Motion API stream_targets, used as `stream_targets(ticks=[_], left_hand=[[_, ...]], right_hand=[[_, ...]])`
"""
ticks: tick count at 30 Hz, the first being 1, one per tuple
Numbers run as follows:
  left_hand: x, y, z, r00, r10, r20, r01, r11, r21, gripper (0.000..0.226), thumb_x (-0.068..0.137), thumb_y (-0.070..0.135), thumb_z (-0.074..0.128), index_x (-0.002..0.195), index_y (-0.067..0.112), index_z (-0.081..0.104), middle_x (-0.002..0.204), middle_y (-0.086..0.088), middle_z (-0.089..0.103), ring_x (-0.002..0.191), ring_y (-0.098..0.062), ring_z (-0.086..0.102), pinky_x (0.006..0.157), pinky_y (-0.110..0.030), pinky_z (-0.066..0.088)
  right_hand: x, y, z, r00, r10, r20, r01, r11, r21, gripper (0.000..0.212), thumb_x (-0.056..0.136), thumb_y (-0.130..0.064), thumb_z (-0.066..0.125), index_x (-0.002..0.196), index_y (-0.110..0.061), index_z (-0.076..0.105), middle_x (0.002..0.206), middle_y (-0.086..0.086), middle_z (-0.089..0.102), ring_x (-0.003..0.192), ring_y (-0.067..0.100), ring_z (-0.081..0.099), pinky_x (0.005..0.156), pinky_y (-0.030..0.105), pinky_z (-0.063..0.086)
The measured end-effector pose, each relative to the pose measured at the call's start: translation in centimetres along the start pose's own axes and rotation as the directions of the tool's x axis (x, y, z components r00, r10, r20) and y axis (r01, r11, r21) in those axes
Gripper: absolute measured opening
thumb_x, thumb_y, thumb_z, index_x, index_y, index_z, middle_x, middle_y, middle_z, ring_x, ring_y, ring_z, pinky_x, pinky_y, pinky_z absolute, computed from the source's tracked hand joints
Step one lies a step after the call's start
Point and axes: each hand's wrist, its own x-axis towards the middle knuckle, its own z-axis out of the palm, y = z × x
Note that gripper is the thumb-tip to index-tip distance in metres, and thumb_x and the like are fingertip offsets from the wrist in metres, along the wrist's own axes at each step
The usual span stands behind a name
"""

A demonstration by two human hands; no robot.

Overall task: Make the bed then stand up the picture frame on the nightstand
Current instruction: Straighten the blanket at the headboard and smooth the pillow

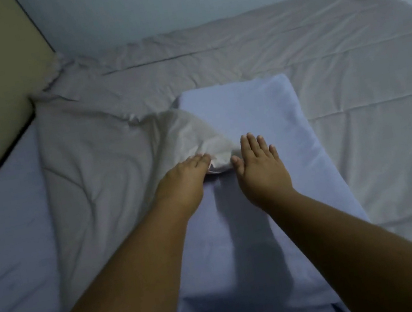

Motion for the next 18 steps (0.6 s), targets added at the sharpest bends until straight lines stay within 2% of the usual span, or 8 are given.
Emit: stream_targets(ticks=[3, 7, 11, 15, 18], left_hand=[[-2.2, -3.7, -2.9, 0.999, -0.006, 0.044, 0.002, 0.995, 0.095, 0.060, 0.094, 0.004, 0.032, 0.149, 0.022, 0.016, 0.159, 0.002, 0.015, 0.142, -0.017, 0.024, 0.113, -0.029, 0.020], [-6.2, -9.5, -6.0, 0.989, -0.045, 0.142, 0.010, 0.972, 0.236, 0.060, 0.094, 0.007, 0.032, 0.150, 0.019, 0.014, 0.159, 0.000, 0.014, 0.142, -0.018, 0.026, 0.114, -0.033, 0.026], [-10.8, -17.0, -7.9, 0.962, -0.159, 0.221, 0.072, 0.931, 0.358, 0.056, 0.097, 0.014, 0.033, 0.150, 0.019, 0.013, 0.157, -0.005, 0.018, 0.139, -0.024, 0.030, 0.110, -0.041, 0.032], [-16.6, -27.0, -8.9, 0.884, -0.328, 0.333, 0.151, 0.876, 0.459, 0.064, 0.098, 0.029, 0.039, 0.148, 0.036, 0.000, 0.155, -0.009, 0.022, 0.138, -0.028, 0.030, 0.110, -0.038, 0.030], [-21.4, -34.9, -9.0, 0.804, -0.445, 0.394, 0.180, 0.814, 0.552, 0.063, 0.097, 0.035, 0.041, 0.149, 0.035, 0.005, 0.152, -0.013, 0.026, 0.136, -0.028, 0.033, 0.110, -0.037, 0.031]], right_hand=[[0.5, -4.0, -0.6, 0.996, -0.055, 0.067, 0.055, 0.998, 0.008, 0.059, 0.100, -0.043, 0.016, 0.150, -0.013, 0.005, 0.160, 0.005, 0.004, 0.147, 0.020, -0.002, 0.119, 0.037, -0.001], [0.2, -9.8, 0.2, 0.978, -0.140, 0.156, 0.137, 0.990, 0.032, 0.058, 0.101, -0.044, 0.014, 0.150, -0.014, 0.005, 0.160, 0.004, 0.002, 0.147, 0.020, -0.002, 0.119, 0.036, -0.001], [-0.9, -16.4, 3.1, 0.963, -0.201, 0.180, 0.197, 0.980, 0.041, 0.057, 0.101, -0.041, 0.016, 0.150, -0.012, 0.008, 0.160, 0.005, 0.005, 0.147, 0.021, 0.001, 0.119, 0.037, 0.002], [-2.8, -22.9, 8.2, 0.952, -0.219, 0.214, 0.214, 0.976, 0.045, 0.056, 0.101, -0.040, 0.016, 0.149, -0.011, 0.010, 0.159, 0.006, 0.008, 0.147, 0.021, 0.004, 0.118, 0.037, 0.002], [-4.2, -27.8, 13.1, 0.944, -0.190, 0.271, 0.194, 0.981, 0.015, 0.057, 0.100, -0.042, 0.013, 0.150, -0.013, 0.008, 0.159, 0.005, 0.006, 0.147, 0.021, 0.003, 0.118, 0.037, 0.002]])
